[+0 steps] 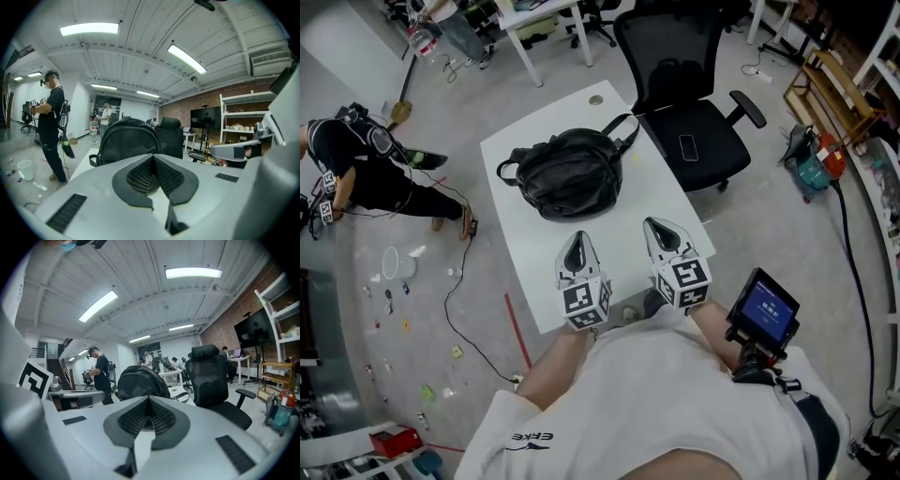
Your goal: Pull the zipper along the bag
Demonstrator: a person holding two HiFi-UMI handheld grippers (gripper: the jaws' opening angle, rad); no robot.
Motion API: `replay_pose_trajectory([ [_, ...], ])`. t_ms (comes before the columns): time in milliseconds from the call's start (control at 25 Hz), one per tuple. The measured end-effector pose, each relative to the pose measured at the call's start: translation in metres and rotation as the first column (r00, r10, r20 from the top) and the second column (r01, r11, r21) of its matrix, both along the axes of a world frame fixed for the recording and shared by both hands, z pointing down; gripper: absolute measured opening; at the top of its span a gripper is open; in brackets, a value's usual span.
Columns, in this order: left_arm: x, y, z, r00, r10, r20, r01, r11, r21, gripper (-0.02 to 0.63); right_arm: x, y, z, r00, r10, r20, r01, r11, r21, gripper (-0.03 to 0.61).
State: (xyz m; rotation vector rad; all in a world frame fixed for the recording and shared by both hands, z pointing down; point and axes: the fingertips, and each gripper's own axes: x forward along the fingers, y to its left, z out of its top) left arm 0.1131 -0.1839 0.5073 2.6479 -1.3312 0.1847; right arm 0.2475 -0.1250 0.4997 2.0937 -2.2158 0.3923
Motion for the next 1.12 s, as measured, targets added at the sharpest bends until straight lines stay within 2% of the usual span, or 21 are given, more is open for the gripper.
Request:
replay_pose_trajectory([
  [320,0.012,-0.045,-0.007,0.997,-0.071,0.009,0.071,0.997,-0.004,0.003,0.033,-0.059,0.001,0.999,-0.037,-0.003,0.037,0.999,-0.018,0.004],
  [560,0.030,-0.082,0.012,0.992,-0.122,0.033,0.122,0.992,-0.020,0.003,0.066,-0.119,0.025,0.997,-0.074,-0.009,0.074,0.996,-0.041,0.004],
  [840,0.007,-0.080,-0.004,0.985,-0.165,0.059,0.167,0.985,-0.038,0.003,0.063,-0.147,0.013,0.993,-0.110,-0.049,0.107,0.992,-0.060,0.005],
  [1120,0.014,-0.113,0.018,0.971,-0.215,0.100,0.222,0.973,-0.061,0.003,0.086,-0.207,0.045,0.984,-0.158,-0.086,0.150,0.984,-0.091,0.005],
])
